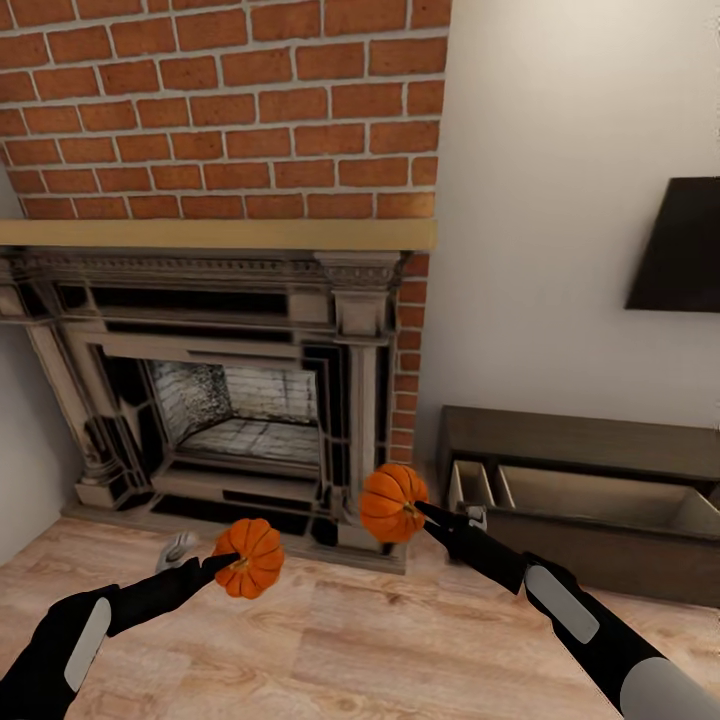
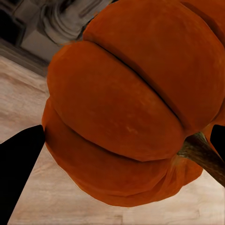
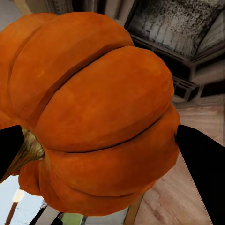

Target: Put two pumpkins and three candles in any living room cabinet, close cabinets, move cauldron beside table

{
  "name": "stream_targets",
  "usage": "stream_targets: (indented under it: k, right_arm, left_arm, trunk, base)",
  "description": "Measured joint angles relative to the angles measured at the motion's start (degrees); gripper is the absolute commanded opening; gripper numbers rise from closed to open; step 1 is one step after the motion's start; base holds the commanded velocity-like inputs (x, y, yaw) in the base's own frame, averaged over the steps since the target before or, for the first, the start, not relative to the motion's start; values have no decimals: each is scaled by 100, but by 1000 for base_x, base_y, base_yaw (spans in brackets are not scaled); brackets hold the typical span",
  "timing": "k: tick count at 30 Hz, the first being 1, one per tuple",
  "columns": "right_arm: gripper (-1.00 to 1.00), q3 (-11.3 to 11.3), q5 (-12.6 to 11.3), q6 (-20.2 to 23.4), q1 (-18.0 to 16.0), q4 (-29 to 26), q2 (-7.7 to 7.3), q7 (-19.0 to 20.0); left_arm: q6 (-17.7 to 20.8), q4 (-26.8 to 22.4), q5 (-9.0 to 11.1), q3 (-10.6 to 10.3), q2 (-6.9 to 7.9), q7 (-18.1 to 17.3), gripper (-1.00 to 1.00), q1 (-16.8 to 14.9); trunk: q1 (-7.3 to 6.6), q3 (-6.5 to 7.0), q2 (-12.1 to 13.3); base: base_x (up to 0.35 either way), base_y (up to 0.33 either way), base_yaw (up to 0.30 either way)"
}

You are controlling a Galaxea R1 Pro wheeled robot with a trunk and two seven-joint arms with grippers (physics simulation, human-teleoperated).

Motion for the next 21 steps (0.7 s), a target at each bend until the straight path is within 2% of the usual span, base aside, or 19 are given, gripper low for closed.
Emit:
stream_targets:
  k: [4, 16, 21]
  right_arm:
    - [-100, -1, 0, 6, 1, -2, -1, -2]
    - [-100, -2, -1, 14, 2, 57, -1, -21]
    - [-100, -1, -1, 9, 0, 61, 0, -21]
  left_arm:
    - [-2, 1, -3, 0, -1, 0, -100, -1]
    - [-4, 1, -1, 0, -1, 3, -100, -2]
    - [-4, 0, -2, 0, 0, 9, -100, 2]
  trunk:
    - [0, 0, 0]
    - [-1, 0, 0]
    - [-1, 0, 0]
  base:
    - [193, -298, -169]
    - [232, -272, -268]
    - [234, -271, -57]
